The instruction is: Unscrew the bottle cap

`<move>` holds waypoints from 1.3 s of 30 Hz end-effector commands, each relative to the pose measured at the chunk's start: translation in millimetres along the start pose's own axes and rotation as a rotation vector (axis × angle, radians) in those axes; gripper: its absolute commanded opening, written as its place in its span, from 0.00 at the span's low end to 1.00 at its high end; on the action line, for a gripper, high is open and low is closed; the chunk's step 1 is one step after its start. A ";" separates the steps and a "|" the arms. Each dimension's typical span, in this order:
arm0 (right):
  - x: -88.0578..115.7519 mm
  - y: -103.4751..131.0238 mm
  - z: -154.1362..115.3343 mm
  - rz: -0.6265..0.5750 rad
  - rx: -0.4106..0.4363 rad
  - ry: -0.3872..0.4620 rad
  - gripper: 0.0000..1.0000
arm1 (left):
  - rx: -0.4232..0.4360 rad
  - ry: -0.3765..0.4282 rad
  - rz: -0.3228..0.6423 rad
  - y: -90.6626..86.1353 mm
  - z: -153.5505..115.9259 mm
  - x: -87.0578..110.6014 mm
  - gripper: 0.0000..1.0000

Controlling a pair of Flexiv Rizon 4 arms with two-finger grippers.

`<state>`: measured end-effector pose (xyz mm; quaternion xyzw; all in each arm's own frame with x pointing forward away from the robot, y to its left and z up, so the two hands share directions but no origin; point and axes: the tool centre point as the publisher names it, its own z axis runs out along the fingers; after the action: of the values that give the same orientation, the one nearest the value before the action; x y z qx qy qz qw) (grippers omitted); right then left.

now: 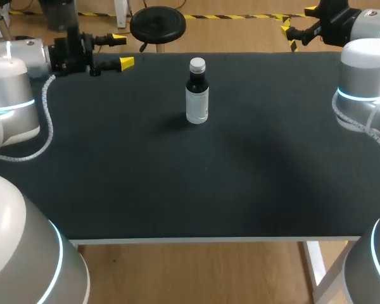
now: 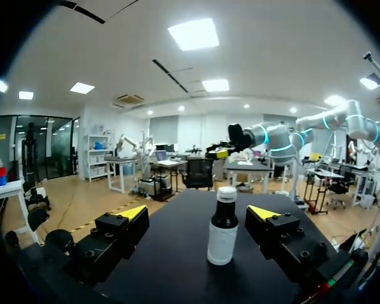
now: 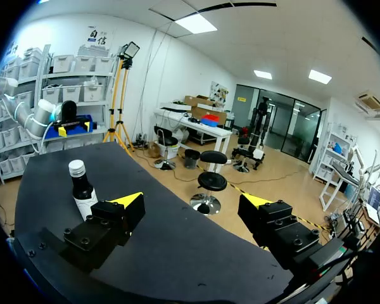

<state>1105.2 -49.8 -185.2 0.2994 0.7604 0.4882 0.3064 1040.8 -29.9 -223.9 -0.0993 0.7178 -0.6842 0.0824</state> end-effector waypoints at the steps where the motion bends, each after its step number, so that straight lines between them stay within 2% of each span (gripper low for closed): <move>1: 0.0 0.0 -0.4 0.000 0.000 0.000 1.00 | 0.042 0.073 0.001 10.2 5.2 -4.3 1.00; 6: 0.0 0.0 -0.4 0.000 0.000 0.000 1.00 | 0.061 0.064 -0.016 11.6 6.9 -3.2 1.00; 9: 0.0 0.0 -0.4 0.000 0.000 0.000 1.00 | 0.030 0.014 -0.043 11.0 6.8 -4.4 1.00; 26: 0.0 0.0 -0.4 0.000 0.000 0.000 1.00 | 0.030 0.014 -0.043 11.0 6.8 -4.4 1.00; 28: 0.0 0.0 -0.4 0.000 0.000 0.000 1.00 | 0.016 0.038 -0.020 11.4 10.9 -2.6 1.00; 32: 0.0 0.0 -0.4 0.000 0.000 0.000 1.00 | 0.054 0.125 0.017 19.7 24.1 8.1 1.00; 35: 0.0 0.0 -0.4 0.000 0.000 0.000 1.00 | 0.083 0.152 0.017 26.9 31.3 14.5 1.00; 39: 0.0 0.0 -0.4 0.000 0.000 0.000 1.00 | 0.077 0.197 0.011 40.0 48.2 23.8 1.00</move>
<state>1105.2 -49.8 -185.2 0.2994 0.7604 0.4882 0.3064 1017.8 -70.5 -252.0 -0.0392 0.7020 -0.7103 0.0327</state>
